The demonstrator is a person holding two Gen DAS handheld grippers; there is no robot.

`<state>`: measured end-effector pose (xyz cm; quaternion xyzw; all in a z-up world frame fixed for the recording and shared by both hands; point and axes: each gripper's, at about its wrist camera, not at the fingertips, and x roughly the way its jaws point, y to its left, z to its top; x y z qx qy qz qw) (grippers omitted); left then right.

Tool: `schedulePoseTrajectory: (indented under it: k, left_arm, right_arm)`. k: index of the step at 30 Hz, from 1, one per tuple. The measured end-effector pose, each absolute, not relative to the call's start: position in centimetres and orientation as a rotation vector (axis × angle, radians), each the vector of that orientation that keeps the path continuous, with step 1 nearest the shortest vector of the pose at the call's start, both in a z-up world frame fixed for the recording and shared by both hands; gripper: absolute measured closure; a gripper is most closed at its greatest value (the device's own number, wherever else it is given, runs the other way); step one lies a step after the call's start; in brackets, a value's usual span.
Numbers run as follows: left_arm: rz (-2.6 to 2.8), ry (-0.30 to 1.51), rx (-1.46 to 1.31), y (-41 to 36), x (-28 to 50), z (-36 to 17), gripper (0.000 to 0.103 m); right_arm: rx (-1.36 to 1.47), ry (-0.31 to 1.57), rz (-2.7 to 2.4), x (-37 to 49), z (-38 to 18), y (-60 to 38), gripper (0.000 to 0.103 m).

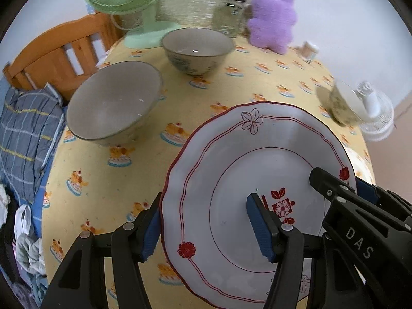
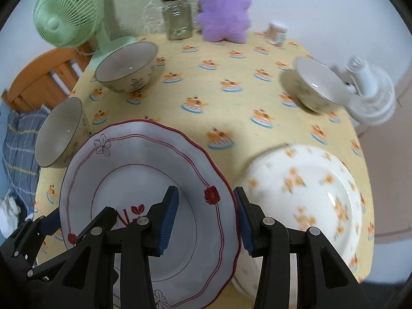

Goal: Organize plates and bowls

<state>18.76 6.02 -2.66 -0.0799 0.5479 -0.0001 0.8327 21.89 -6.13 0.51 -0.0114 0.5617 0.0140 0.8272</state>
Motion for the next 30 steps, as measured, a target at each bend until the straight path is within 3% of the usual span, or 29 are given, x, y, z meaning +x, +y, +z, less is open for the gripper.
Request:
schedulePoseTrajectory:
  k: [14, 30]
  left_arm:
    - [-0.169, 1.161, -0.061, -2.5, 17.1, -1.9, 0.040]
    - [-0.107, 1.227, -0.073, -13.1, 18.9, -4.4, 0.040]
  right_arm:
    - [0.084, 1.159, -0.150, 16.5, 1.9, -15.1, 0.056]
    - [0.048, 1.222, -0.117, 18.4, -0.5, -26.0, 0.056]
